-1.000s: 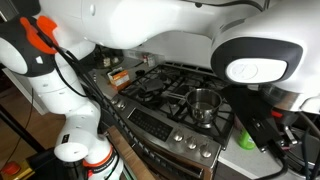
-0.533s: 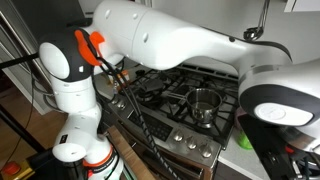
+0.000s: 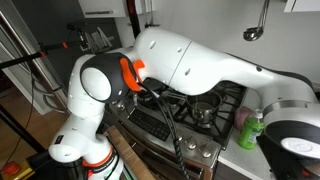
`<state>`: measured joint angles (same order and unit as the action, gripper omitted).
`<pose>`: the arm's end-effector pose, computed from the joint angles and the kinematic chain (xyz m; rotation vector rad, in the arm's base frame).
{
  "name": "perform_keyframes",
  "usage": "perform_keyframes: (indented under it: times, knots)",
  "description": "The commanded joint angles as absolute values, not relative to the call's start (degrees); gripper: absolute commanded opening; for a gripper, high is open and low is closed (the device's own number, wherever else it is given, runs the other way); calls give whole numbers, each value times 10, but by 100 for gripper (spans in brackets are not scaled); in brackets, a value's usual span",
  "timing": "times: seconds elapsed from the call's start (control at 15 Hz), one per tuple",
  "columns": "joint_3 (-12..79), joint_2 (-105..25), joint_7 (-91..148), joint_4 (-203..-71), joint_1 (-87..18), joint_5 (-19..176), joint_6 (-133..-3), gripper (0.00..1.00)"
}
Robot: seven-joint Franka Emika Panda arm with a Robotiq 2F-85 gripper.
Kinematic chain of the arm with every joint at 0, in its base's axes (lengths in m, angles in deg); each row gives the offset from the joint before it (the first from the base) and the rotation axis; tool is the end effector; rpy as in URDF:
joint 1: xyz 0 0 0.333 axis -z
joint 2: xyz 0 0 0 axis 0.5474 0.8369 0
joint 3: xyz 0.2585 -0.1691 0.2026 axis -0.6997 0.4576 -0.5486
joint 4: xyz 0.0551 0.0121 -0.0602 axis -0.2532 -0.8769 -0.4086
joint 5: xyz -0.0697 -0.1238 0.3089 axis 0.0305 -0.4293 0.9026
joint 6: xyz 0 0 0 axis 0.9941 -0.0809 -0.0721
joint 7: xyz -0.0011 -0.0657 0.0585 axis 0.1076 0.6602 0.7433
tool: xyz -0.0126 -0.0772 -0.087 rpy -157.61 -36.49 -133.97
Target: Remove the lid from the green bottle
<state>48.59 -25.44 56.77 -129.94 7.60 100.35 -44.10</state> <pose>0.3948 -0.5428 0.4213 -2.8017 1.0741 -0.0610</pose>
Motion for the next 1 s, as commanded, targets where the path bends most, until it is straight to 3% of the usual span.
perform_keyframes:
  times: [0.0,0.73,0.8,0.93]
  knots:
    - [447,-201,537,-1232,119,1013,-426,8]
    - [396,-152,486,-1189,139,1002,-416,9]
    - [395,-151,483,-1191,137,1003,-423,58]
    - [395,-154,478,-1190,137,1002,-418,66]
